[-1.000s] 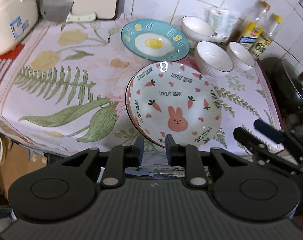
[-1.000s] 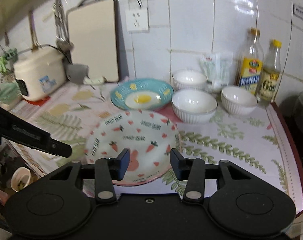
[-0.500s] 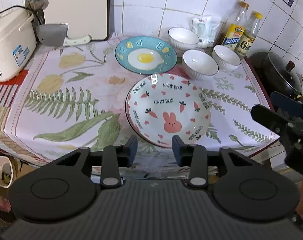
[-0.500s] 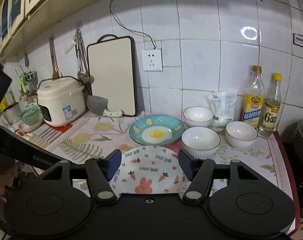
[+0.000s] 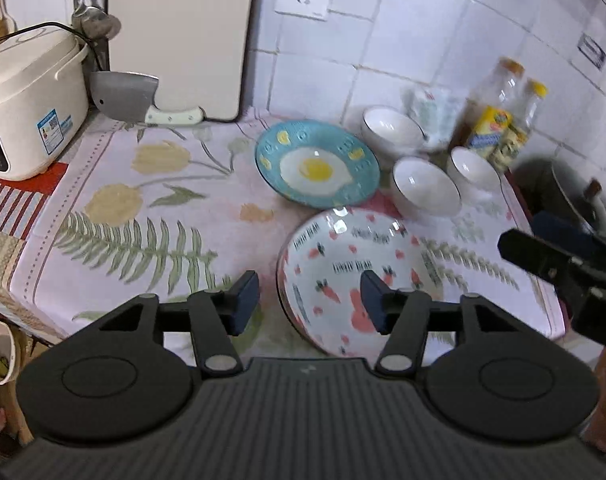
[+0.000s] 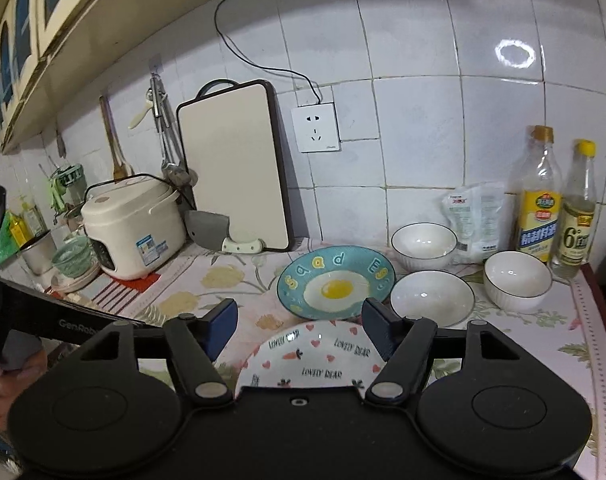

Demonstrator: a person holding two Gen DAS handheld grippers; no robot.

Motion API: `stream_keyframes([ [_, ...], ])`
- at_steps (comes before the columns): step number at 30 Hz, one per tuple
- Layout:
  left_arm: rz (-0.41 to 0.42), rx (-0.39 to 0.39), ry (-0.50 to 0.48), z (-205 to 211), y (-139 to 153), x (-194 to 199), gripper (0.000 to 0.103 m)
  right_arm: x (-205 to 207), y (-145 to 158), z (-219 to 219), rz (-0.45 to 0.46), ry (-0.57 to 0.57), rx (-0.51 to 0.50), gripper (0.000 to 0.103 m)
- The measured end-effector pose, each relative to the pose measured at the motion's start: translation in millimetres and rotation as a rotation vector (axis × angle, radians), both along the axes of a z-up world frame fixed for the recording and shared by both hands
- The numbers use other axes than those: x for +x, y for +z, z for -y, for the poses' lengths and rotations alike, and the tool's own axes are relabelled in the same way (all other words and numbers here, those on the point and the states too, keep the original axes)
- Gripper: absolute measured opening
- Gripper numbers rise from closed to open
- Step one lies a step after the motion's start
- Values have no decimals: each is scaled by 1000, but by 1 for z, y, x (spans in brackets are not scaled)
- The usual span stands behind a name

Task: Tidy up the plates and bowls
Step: 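Move both tools toward the blue egg-print plate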

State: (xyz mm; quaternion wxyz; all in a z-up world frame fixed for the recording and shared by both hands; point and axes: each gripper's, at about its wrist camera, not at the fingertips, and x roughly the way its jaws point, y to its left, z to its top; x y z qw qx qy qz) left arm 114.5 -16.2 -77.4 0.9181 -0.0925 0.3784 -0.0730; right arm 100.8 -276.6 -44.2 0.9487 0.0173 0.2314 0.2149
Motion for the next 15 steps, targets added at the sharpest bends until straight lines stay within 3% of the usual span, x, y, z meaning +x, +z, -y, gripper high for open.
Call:
stream_keyframes([
  [7,96,-38,40,-23,-4,31,78,52,-18,-7,-96,-16,142,74],
  [15,139,-133,77,-48,-33,79,84,124,-66,-11,-252,-129,254,74],
])
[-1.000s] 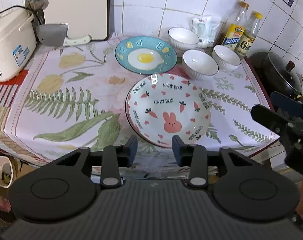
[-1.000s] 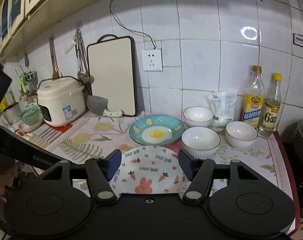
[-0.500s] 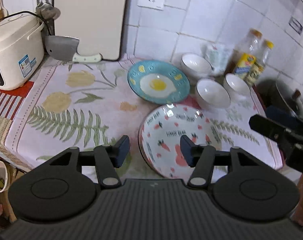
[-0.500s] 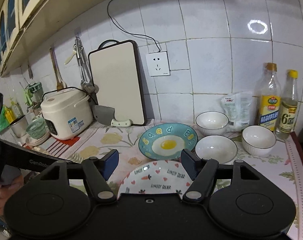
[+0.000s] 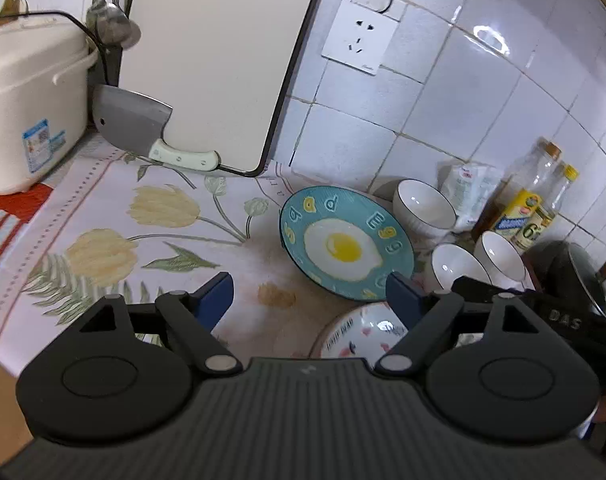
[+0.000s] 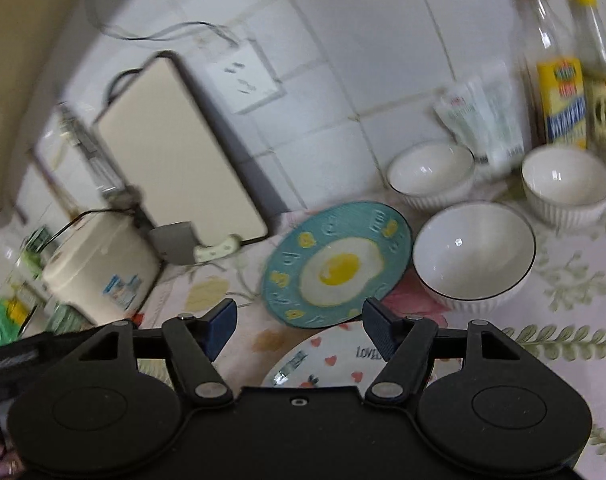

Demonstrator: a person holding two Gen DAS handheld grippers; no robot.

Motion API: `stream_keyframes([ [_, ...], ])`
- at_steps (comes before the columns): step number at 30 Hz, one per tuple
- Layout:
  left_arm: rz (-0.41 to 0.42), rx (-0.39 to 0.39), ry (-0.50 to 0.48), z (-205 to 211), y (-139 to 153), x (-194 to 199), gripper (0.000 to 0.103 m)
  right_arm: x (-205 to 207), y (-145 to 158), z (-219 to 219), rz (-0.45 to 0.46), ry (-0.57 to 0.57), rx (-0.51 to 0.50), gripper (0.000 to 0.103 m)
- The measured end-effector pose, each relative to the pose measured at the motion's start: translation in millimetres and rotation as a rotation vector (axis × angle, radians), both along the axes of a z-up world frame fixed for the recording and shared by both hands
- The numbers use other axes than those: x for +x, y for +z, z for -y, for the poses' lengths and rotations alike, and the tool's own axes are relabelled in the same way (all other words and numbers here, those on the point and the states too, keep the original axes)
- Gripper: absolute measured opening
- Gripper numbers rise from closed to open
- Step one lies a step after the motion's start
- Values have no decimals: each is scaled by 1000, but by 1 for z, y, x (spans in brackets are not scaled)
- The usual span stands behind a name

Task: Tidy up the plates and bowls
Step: 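Move both tools toward the blue egg-print plate, then close both grippers on the rim of the blue egg plate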

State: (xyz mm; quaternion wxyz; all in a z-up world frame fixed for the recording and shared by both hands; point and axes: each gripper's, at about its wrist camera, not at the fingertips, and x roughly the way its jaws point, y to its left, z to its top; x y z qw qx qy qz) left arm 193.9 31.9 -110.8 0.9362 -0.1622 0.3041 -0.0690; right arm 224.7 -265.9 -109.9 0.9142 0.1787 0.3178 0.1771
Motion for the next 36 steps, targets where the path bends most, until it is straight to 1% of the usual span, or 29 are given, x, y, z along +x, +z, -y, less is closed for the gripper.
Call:
stream_keyframes([
  [5,7,-7,-2,4,-21,36,84,35,-31,4,-59,-82,54,74],
  [9,-7,-2,-8,12,-38,66,84,58,-49,-2,-100,-101,47,74],
  [16,-48,-20,-46,18,-70,115,85,87,-69,-11,-149,-144,17,74],
  [19,-75,-16,-60,20,-82,133,85,95,-77,-12,-181,-160,49,74],
  [21,-87,-14,-62,20,-89,143,85,98,-82,-12,-187,-175,55,74],
  [27,-111,-33,-65,21,-97,169,83,107,-92,-16,-200,-221,100,74],
  [30,-139,-29,-78,20,-98,181,78,112,-94,-17,-213,-241,152,74],
  [32,-147,-41,-76,18,-99,187,69,117,-95,-18,-222,-258,178,75],
  [34,-164,-55,-57,14,-100,190,56,120,-95,-19,-225,-275,180,75],
  [35,-166,-64,-57,12,-100,192,53,120,-95,-20,-225,-281,181,75],
  [36,-168,-75,-66,11,-101,193,48,120,-95,-20,-224,-284,184,75],
])
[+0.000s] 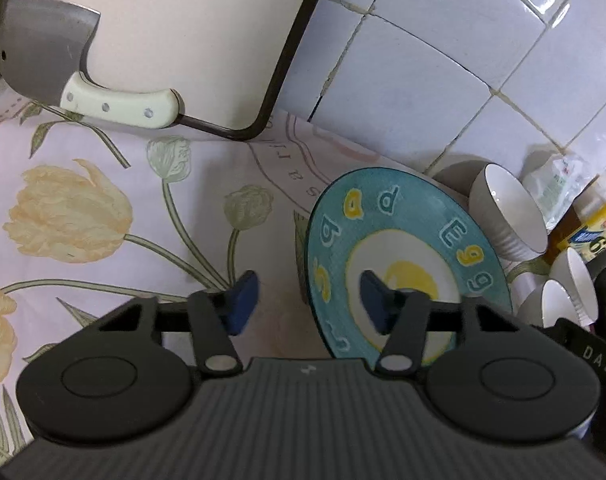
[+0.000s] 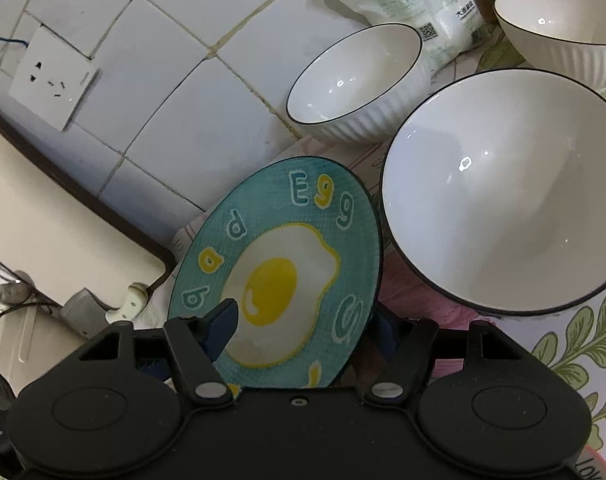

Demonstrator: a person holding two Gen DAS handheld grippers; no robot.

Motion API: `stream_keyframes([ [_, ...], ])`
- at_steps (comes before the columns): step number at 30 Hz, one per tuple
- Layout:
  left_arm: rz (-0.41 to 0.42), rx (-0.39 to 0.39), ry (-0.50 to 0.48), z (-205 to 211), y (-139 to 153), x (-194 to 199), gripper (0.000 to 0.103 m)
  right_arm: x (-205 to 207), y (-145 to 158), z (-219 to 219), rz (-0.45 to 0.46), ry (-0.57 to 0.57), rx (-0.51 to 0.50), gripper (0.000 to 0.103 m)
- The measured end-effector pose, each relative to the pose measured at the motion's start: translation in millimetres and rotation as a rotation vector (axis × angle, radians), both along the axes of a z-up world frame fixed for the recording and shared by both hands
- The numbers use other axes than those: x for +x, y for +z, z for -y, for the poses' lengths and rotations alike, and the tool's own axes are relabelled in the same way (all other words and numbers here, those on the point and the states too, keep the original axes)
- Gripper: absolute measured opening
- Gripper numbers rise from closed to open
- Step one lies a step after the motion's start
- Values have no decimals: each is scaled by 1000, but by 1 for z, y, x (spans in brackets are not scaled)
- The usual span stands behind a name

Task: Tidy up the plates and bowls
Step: 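Close both grippers on the rim of the blue egg plate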

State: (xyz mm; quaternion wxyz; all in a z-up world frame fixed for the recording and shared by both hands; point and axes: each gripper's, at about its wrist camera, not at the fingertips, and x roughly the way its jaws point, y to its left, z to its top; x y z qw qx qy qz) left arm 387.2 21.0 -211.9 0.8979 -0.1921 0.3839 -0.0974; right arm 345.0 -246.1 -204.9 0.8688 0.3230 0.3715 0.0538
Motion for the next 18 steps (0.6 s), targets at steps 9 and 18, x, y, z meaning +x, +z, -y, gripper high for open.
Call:
stream_keyframes([
  [9,-18,-30,4,-3,-10,2,26,-2,-3,4,12,-23,-75,40],
  [18,-5,-23,9,-1,-10,1,24,0,-4,3,9,-16,-168,20],
])
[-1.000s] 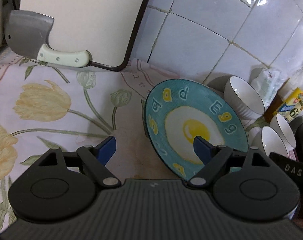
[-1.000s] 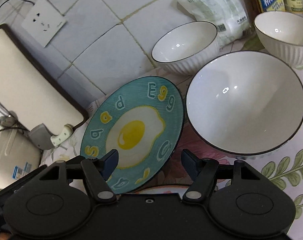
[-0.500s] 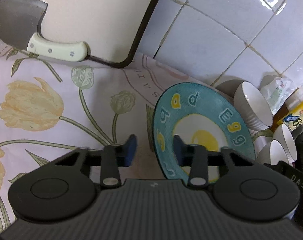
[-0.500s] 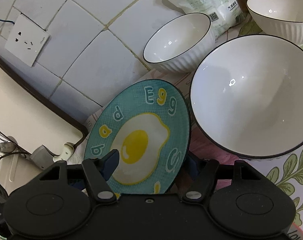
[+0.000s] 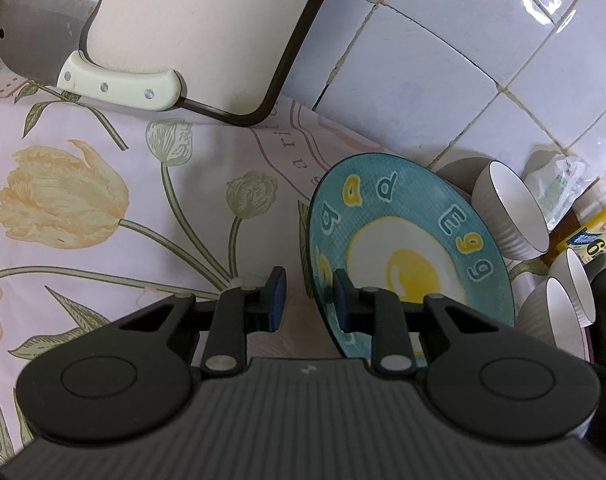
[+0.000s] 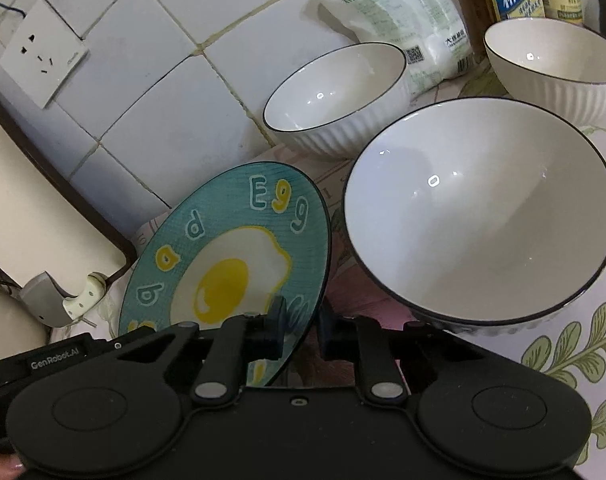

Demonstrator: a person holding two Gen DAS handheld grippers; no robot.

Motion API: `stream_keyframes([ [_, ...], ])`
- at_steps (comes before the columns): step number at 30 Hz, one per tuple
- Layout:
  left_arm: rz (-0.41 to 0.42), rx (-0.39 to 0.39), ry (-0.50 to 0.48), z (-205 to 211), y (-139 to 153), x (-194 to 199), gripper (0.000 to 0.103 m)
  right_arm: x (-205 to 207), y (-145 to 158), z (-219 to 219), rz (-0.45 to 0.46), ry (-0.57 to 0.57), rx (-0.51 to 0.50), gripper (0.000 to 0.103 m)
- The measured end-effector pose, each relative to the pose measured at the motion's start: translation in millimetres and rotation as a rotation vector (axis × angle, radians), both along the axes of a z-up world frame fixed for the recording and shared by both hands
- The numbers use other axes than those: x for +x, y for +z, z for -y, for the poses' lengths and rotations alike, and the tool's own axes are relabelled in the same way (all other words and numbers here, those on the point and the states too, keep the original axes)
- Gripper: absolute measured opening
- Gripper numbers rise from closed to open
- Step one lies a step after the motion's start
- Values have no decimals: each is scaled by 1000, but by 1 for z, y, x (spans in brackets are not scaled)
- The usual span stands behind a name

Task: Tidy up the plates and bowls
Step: 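Close both grippers on the rim of the blue egg plate, then lift the blue egg plate with both grippers over the stacked plates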

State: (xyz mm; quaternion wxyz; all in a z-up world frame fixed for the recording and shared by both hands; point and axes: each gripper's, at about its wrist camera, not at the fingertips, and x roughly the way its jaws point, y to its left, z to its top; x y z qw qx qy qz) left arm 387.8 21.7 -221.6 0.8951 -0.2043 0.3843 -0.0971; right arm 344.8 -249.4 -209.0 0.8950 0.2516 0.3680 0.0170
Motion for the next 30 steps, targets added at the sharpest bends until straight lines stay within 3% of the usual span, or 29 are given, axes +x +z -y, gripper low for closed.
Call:
stream_keyframes([
  [2,3,1,10,1,0,-2,23,1,-1,-2,8,-11,-8,21],
  [3,5,-10,2,2,0,-2,12,1,0,-2,11,-14,-14,21],
  [4,4,-35,-14,3,-1,-2,10,1,0,-3,11,-15,-19,21],
  [10,42,50,13,12,13,-16,11,-3,16,-10,30,52,-69,21],
  [13,43,47,4,7,25,-29,11,-10,32,-10,35,91,-81,21],
  [25,119,139,35,11,102,-118,12,-72,93,5,102,188,6,22],
  [30,131,138,39,17,125,-155,12,-106,114,14,131,202,16,22],
])
